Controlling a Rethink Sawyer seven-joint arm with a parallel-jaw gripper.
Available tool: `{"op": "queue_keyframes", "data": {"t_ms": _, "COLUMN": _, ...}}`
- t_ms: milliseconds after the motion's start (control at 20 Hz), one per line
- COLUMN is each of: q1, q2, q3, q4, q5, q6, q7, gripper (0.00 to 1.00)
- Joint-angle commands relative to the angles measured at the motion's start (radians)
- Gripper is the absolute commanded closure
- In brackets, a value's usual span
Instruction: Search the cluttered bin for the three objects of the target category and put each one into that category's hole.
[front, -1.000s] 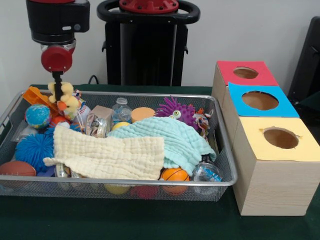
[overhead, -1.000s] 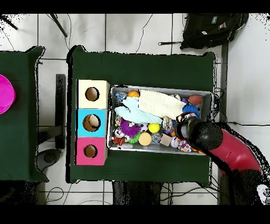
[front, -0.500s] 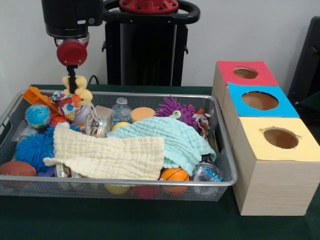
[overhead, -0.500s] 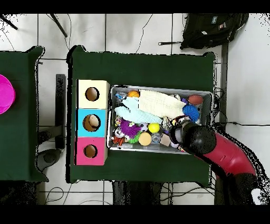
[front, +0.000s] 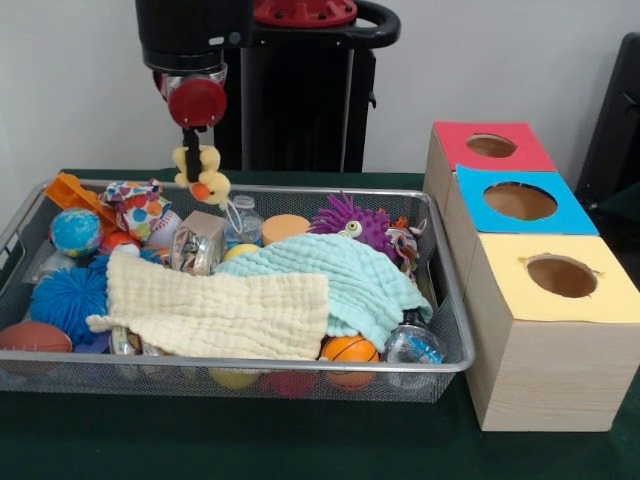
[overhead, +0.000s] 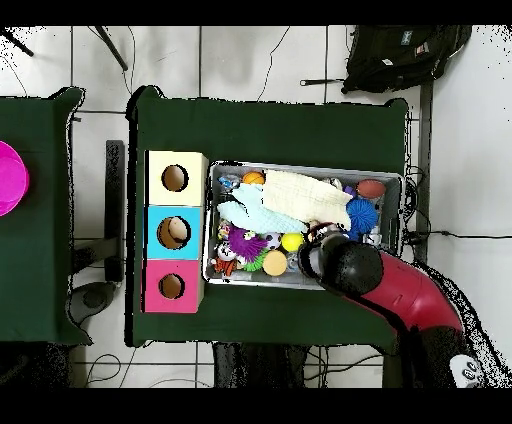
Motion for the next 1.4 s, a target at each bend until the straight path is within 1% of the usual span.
{"op": "queue_keyframes", "data": {"t_ms": 50, "q1": 0.011, "q2": -0.012, "q3": 0.010, "q4": 0.063, "q5": -0.055, "q6": -0.017, "q7": 0.007, "gripper": 1.00}}
{"op": "queue_keyframes", "data": {"t_ms": 400, "q1": -0.004, "q2": -0.007, "q3": -0.001, "q4": 0.029, "q5": -0.053, "q6": -0.006, "q7": 0.000, "gripper": 1.00}}
{"op": "queue_keyframes", "data": {"t_ms": 450, "q1": -0.009, "q2": -0.007, "q3": 0.002, "q4": 0.026, "q5": -0.055, "q6": -0.007, "q7": -0.008, "gripper": 1.00}}
{"op": "queue_keyframes", "data": {"t_ms": 500, "q1": -0.030, "q2": -0.013, "q3": 0.023, "q4": 0.029, "q5": -0.047, "q6": 0.006, "q7": -0.032, "gripper": 1.00}}
{"op": "queue_keyframes", "data": {"t_ms": 600, "q1": -0.039, "q2": -0.026, "q3": 0.032, "q4": 0.030, "q5": -0.051, "q6": 0.026, "q7": -0.054, "gripper": 1.00}}
{"op": "queue_keyframes", "data": {"t_ms": 800, "q1": -0.028, "q2": -0.067, "q3": 0.037, "q4": 0.063, "q5": -0.066, "q6": 0.030, "q7": -0.071, "gripper": 1.00}}
{"op": "queue_keyframes", "data": {"t_ms": 950, "q1": -0.022, "q2": -0.082, "q3": 0.044, "q4": 0.099, "q5": -0.072, "q6": 0.005, "q7": -0.067, "gripper": 1.00}}
{"op": "queue_keyframes", "data": {"t_ms": 1200, "q1": 0.012, "q2": -0.101, "q3": 0.043, "q4": 0.146, "q5": -0.083, "q6": -0.019, "q7": -0.035, "gripper": 1.00}}
{"op": "queue_keyframes", "data": {"t_ms": 1400, "q1": 0.044, "q2": -0.109, "q3": 0.028, "q4": 0.160, "q5": -0.091, "q6": -0.024, "q7": -0.003, "gripper": 1.00}}
